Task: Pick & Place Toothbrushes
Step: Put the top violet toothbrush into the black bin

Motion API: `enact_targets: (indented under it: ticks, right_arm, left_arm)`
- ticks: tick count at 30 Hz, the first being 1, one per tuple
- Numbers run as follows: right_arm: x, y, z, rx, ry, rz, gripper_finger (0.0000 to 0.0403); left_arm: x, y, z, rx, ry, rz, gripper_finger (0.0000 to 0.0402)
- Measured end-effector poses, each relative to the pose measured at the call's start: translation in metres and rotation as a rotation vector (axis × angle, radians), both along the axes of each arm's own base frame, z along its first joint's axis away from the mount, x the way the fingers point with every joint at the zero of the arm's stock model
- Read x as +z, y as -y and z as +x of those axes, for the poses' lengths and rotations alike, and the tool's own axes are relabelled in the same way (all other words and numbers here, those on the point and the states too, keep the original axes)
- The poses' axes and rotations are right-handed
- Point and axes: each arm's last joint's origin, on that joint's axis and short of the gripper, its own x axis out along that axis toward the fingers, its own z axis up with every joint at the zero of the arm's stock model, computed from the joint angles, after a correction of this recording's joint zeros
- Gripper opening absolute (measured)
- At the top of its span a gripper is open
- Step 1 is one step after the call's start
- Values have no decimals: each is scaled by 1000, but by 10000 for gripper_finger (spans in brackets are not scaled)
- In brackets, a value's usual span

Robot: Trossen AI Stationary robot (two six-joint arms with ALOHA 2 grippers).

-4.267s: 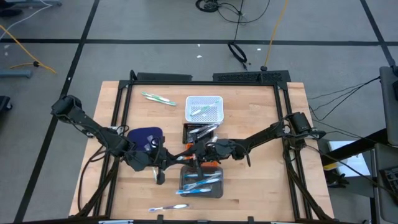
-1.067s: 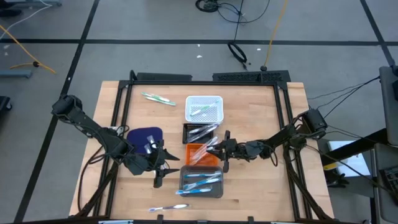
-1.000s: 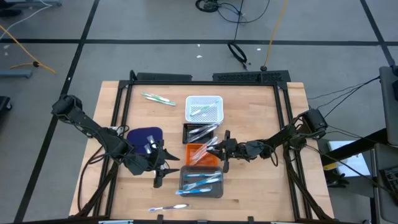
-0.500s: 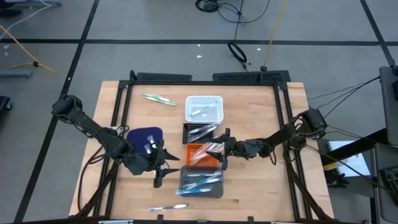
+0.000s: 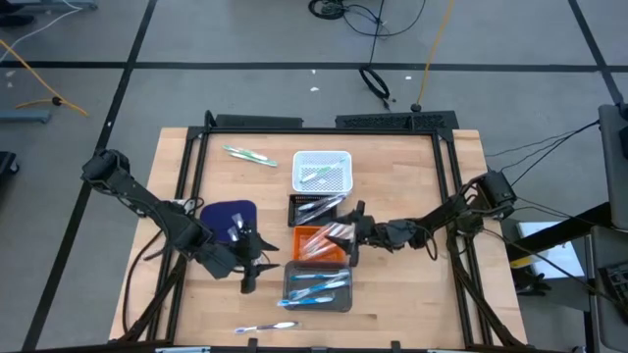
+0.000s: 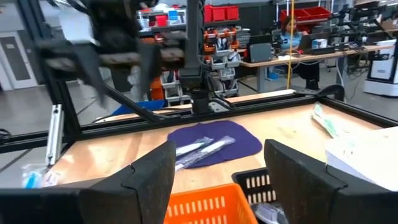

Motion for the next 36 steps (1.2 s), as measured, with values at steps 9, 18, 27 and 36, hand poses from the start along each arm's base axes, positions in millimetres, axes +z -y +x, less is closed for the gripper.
enact_targets:
  ticks: [9, 18, 27, 36]
  right_arm:
    - [15, -6, -4, 92, 50, 12, 231]
    - [17, -12, -7, 113, 49, -19, 219]
    - [17, -12, -7, 112, 50, -20, 216]
    - [17, -12, -7, 112, 51, -18, 215]
  left_arm:
    - [-30, -12, -17, 147, -304, 48, 198]
    - [-39, -22, -30, 299, -448, 29, 198]
    - [-62, -16, -26, -22, -646, 313, 198]
    - [-82, -11, -20, -174, -749, 438, 198]
